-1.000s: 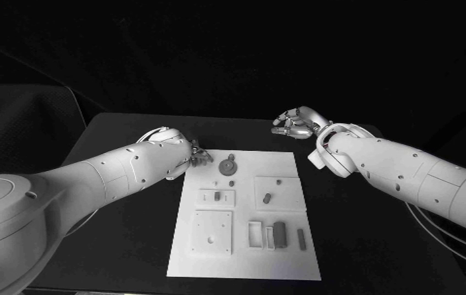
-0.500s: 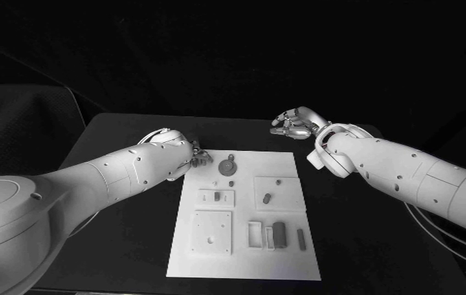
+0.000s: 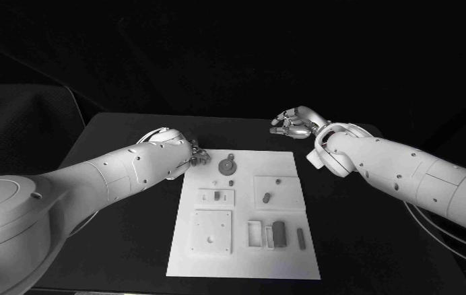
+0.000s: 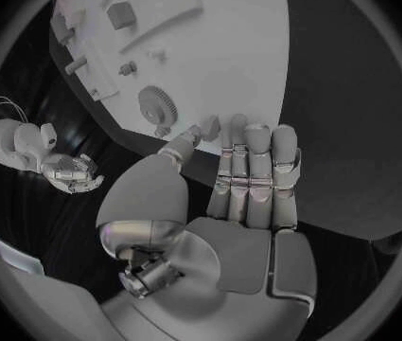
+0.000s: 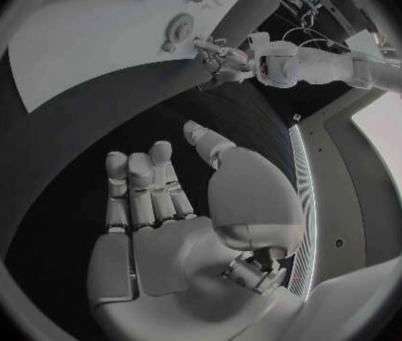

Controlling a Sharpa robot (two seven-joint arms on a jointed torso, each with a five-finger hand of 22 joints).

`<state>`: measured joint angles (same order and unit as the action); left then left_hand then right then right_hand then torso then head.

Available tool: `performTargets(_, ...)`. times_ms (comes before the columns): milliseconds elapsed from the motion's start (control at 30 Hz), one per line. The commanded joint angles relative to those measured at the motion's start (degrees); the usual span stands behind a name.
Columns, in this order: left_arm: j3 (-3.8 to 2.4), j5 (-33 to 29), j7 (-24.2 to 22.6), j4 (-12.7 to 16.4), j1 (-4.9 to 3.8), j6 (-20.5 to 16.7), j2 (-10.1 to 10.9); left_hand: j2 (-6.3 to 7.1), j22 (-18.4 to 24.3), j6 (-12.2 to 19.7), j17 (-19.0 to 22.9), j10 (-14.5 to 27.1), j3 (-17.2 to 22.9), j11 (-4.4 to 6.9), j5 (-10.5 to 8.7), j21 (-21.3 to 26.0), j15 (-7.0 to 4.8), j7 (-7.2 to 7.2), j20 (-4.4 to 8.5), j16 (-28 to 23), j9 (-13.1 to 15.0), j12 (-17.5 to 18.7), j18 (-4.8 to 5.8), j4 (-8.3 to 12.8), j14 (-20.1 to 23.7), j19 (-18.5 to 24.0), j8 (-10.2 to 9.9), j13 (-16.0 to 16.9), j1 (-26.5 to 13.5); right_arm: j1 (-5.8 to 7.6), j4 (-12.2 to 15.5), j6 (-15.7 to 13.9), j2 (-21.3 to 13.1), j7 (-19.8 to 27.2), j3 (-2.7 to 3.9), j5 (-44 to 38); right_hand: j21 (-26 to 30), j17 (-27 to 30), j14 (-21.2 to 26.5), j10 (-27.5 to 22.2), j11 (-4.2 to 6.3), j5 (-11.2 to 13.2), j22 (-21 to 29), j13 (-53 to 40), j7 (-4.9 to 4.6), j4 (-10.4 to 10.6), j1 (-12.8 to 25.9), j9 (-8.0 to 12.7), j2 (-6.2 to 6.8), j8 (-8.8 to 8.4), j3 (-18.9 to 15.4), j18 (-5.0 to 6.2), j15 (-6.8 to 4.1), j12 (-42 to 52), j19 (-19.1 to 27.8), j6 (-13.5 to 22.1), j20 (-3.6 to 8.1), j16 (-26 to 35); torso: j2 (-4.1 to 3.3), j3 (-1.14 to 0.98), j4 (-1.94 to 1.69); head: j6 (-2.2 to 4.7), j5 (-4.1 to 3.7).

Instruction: Assemble the parts on the task board

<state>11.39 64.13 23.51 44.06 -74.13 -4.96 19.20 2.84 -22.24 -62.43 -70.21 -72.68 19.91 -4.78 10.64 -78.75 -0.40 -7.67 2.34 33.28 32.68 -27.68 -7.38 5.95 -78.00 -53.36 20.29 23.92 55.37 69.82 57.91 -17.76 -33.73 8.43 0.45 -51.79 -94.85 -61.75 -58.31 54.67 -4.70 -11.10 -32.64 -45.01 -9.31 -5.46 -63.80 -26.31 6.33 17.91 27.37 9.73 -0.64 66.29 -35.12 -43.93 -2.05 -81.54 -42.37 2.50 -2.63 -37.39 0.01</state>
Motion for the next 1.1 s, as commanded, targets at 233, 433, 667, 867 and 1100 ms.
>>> performTargets(233, -0.03, -3.9, -1.6, -0.2, -0.01, -0.1, -0.2, -1.08, -0.1, -0.5, -0.1, -0.2, 1.8, -0.03, 0.0, -0.2, -0.12, 0.01, 0.0, 0.3, 0.1, 0.1, -0.83, 0.3, -0.2, -0.5, 0.1, -0.2, 2.1, -0.02, 0.1, 1.0, 0.0, 0.2, 0.01, -0.1, -1.1, 0.1, 0.5, -0.2, -0.08, 0.3, 0.1, 0.1, -0.44, 0.4, 0.7, 0.1, -0.12, 0.17, 0.1, -0.63, -0.02, 0.0, 0.3, 0.0, 0.11, 0.3, 0.01, 0.01, -0.05, -0.11, -0.1)
performTargets(433, -0.03, -4.4, -1.7, -0.3, -0.01, -0.2, -0.3, -1.25, 0.0, -0.5, -0.1, -0.1, 2.3, -0.06, 0.01, -0.2, -0.11, 0.0, -0.01, 0.3, 0.2, 0.3, -0.82, 0.4, -0.1, -0.5, 0.1, -0.3, 2.6, -0.02, 0.2, 1.1, 0.0, 0.2, 0.01, -0.1, -1.1, 0.1, 0.5, -0.2, -0.08, 0.3, 0.1, 0.1, -0.44, 0.4, 0.7, 0.1, -0.12, 0.17, 0.1, -0.63, -0.02, 0.0, 0.3, 0.0, 0.11, 0.3, 0.02, -0.03, -0.03, -0.21, -0.03)
performTargets(667, -0.03, -4.6, -1.6, -0.3, -0.01, 0.4, -0.2, -1.79, 0.0, -0.7, -0.2, -0.4, 3.4, -0.05, 0.01, -0.3, -0.13, 0.02, -0.04, 0.5, 0.3, 0.5, -0.81, 0.6, -0.1, -0.5, 0.1, -0.5, 3.8, -0.02, 0.1, 1.1, 0.0, 0.2, 0.01, -0.1, -1.1, 0.1, 0.5, -0.2, -0.08, 0.3, 0.1, 0.1, -0.44, 0.4, 0.7, 0.1, -0.12, 0.17, 0.1, -0.63, -0.02, 0.0, 0.3, 0.0, 0.11, 0.3, 0.02, -0.01, -0.03, -0.29, -0.03)
performTargets(867, -0.04, -4.7, -1.6, -0.2, -0.01, 0.0, -0.1, -2.34, -0.2, -1.6, -0.3, -1.6, 4.6, 0.21, 0.0, -0.6, -0.29, 0.21, -0.03, 1.0, 0.5, 0.3, -0.84, 0.8, -0.5, -0.8, 0.6, -0.5, 5.4, -0.02, 0.1, 1.1, 0.0, 0.2, 0.01, -0.1, -1.1, 0.1, 0.5, -0.2, -0.08, 0.3, 0.1, 0.1, -0.44, 0.4, 0.7, 0.1, -0.12, 0.17, 0.1, -0.63, -0.02, 0.0, 0.3, 0.0, 0.11, 0.3, 0.04, -0.01, -0.04, -0.35, -0.07)
performTargets(1100, -0.04, -4.7, -1.5, 0.0, -0.01, -0.3, 0.0, -2.5, -0.4, -2.9, -0.6, -3.3, 6.9, 0.68, 0.0, -1.2, -0.59, 0.55, 0.04, 1.8, 1.0, 0.3, -0.99, 1.3, -1.1, -1.4, 1.2, -0.7, 8.8, -0.02, 0.1, 1.1, -0.1, 0.2, 0.01, -0.1, -1.1, 0.1, 0.5, -0.2, -0.08, 0.3, 0.1, 0.1, -0.44, 0.4, 0.7, 0.1, -0.12, 0.17, 0.1, -0.63, -0.01, 0.0, 0.3, 0.0, 0.11, 0.3, 0.03, -0.02, -0.04, -0.41, -0.08)
